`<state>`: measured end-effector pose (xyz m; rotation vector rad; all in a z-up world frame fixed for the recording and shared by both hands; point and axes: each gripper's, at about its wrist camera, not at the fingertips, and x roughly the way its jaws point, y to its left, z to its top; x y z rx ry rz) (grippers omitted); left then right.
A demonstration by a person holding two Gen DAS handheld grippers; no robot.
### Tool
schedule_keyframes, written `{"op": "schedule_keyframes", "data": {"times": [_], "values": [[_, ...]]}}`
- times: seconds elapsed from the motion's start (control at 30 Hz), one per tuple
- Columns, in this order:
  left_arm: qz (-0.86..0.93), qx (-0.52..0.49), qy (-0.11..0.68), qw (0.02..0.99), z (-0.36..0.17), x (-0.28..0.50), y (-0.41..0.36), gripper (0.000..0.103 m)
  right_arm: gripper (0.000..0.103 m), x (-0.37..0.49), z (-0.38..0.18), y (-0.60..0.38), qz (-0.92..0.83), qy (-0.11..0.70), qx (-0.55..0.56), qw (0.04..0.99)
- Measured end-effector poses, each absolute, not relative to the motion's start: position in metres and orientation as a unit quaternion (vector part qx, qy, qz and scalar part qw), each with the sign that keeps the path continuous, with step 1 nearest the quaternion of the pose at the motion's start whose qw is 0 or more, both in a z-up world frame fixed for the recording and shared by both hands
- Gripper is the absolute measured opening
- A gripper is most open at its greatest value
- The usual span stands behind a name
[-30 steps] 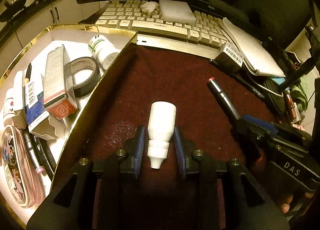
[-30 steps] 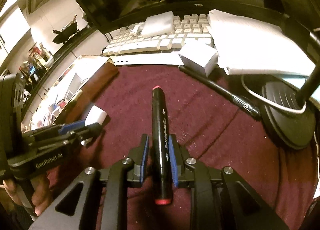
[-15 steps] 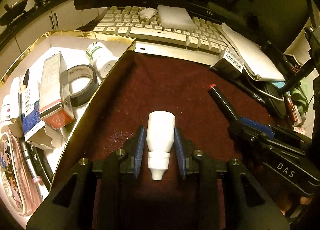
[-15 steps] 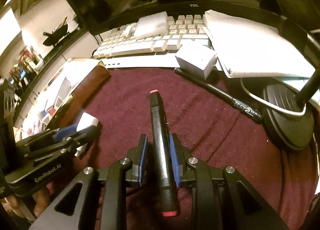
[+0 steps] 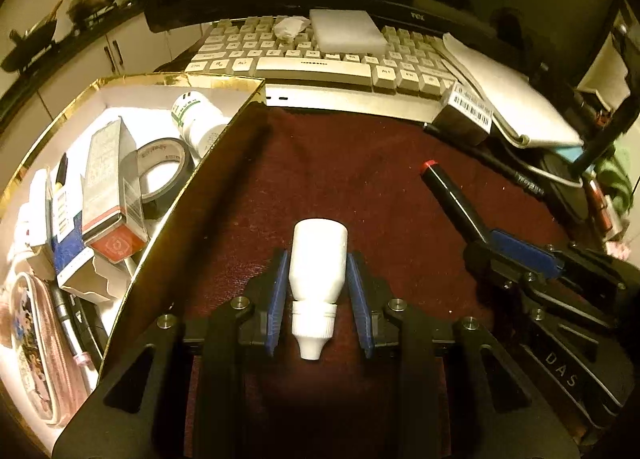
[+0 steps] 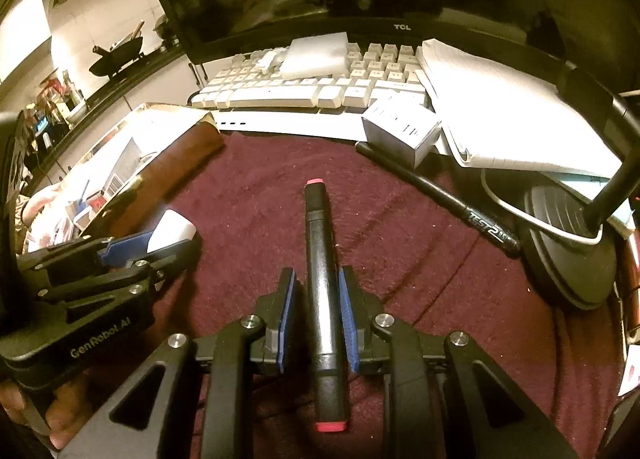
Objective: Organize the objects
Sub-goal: 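Lift the dropper bottle with the left tool while the right tool lifts the marker, then carry the dropper bottle in the left tool to the tray while the right tool carries the marker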
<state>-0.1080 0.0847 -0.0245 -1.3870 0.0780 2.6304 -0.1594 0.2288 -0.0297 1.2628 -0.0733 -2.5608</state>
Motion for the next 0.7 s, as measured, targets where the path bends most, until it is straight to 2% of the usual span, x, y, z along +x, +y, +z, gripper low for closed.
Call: {"op": "schedule_keyframes", "data": {"times": [0.07,0.4,0.7], "values": [[0.881,-0.465,0.031,0.081,-0.025,-0.107,0.086,0.029,0.014,-0.158,-0.030,0.229,-0.886,-0.030,0.439,0.146],[0.883,-0.463,0.030,0.072,-0.025,-0.094,0.084,0.026,0.014,-0.148,-0.030,0.231,-0.874,-0.063,0.449,0.176],[0.892,-0.449,-0.026,0.057,-0.006,-0.081,0.052,0.026,0.014,-0.141,-0.023,0.219,-0.867,-0.079,0.443,0.213]]}}
